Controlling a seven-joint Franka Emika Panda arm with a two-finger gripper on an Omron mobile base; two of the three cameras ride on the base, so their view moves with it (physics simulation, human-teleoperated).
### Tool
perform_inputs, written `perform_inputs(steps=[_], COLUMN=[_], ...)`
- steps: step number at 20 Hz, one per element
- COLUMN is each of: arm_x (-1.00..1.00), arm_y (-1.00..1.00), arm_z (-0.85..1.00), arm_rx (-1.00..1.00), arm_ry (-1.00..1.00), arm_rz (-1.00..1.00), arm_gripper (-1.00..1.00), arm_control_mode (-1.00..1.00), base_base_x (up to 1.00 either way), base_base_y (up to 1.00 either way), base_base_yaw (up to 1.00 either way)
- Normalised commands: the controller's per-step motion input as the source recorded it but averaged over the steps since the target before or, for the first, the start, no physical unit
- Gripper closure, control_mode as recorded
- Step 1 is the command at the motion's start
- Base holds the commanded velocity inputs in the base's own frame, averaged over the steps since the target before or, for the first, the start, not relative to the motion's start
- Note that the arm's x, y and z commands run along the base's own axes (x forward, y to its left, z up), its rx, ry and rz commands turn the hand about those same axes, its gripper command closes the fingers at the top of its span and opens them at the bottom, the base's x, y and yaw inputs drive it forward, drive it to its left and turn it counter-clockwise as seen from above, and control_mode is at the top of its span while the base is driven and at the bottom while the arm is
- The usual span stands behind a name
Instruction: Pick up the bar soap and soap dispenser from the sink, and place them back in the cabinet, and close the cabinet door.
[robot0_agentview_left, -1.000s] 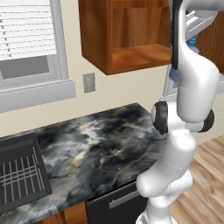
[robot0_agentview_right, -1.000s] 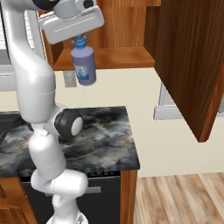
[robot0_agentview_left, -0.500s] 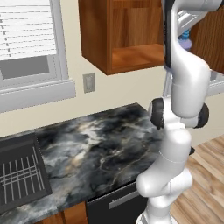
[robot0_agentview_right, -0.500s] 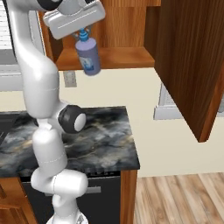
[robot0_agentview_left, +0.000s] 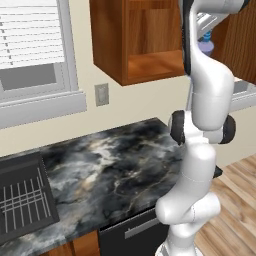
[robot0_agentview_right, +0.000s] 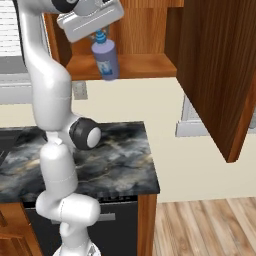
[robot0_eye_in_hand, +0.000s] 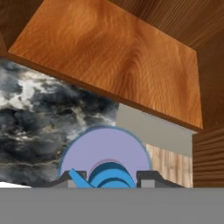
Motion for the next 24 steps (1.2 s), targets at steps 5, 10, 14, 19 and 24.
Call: perform_inputs(steps=[5,10,14,19,24], arm_x=[0.38,0.35,0.36,0.33,0.22], arm_y=[0.0,-0.01,-0.04,-0.02,-0.03], arm_z=[0.0,0.0,0.0,0.0,0.0], arm_rx=[0.01,0.02,0.02,0.01,0.0], arm_ry=[0.07,0.06,0.04,0.04,0.0], arm_rz=[0.01,0.03,0.03,0.03,0.04], arm_gripper=[1.0,1.0,1.0,1.0,1.0], arm_control_mode=[-1.0,-1.0,-1.0,-1.0,-1.0], base_base_x=[0.0,0.0,0.0,0.0,0.0], base_base_y=[0.0,0.0,0.0,0.0,0.0], base_base_yaw=[0.0,0.0,0.0,0.0,0.0])
